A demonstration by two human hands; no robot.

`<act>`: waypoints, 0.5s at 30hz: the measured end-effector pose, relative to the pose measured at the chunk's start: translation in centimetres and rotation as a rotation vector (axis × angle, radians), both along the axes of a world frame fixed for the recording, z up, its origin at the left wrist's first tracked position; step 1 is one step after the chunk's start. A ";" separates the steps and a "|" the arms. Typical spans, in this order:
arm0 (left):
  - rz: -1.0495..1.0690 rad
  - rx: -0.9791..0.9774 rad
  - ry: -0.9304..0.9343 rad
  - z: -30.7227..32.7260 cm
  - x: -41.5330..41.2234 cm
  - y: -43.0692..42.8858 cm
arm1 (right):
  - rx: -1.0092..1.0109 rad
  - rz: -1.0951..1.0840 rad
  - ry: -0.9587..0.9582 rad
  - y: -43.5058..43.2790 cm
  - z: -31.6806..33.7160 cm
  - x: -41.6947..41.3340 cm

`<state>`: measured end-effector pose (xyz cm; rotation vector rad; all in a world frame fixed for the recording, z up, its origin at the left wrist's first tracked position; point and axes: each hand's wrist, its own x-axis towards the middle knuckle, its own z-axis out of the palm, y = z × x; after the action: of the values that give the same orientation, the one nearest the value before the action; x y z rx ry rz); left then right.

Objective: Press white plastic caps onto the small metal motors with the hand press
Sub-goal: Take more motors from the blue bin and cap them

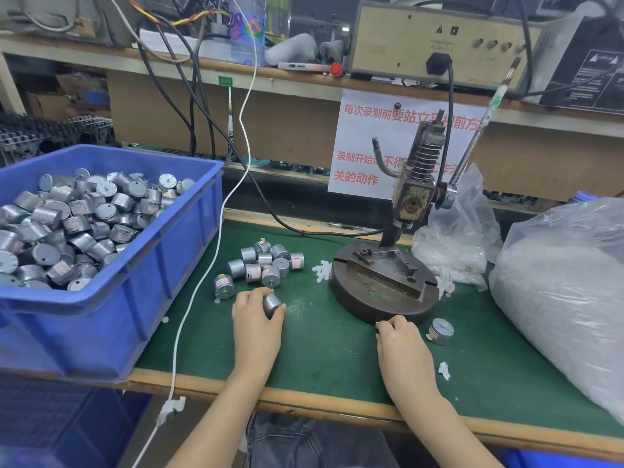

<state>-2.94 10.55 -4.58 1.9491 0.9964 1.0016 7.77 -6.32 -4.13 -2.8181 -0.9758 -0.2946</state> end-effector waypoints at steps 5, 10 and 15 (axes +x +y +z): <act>0.000 0.001 0.001 0.0 0.0 0.0 | -0.002 -0.004 0.002 -0.2 0.3 0.5; 0.001 0.001 0.002 -0.1 0.0 0.0 | 0.012 0.045 -0.019 -0.2 0.2 0.5; -0.009 0.001 -0.005 -0.1 0.0 0.0 | 0.144 0.175 -0.018 0.3 0.3 -0.2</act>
<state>-2.89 10.56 -4.64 1.9489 0.9842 1.0015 7.61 -6.00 -3.81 -2.5853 -1.1468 -0.3539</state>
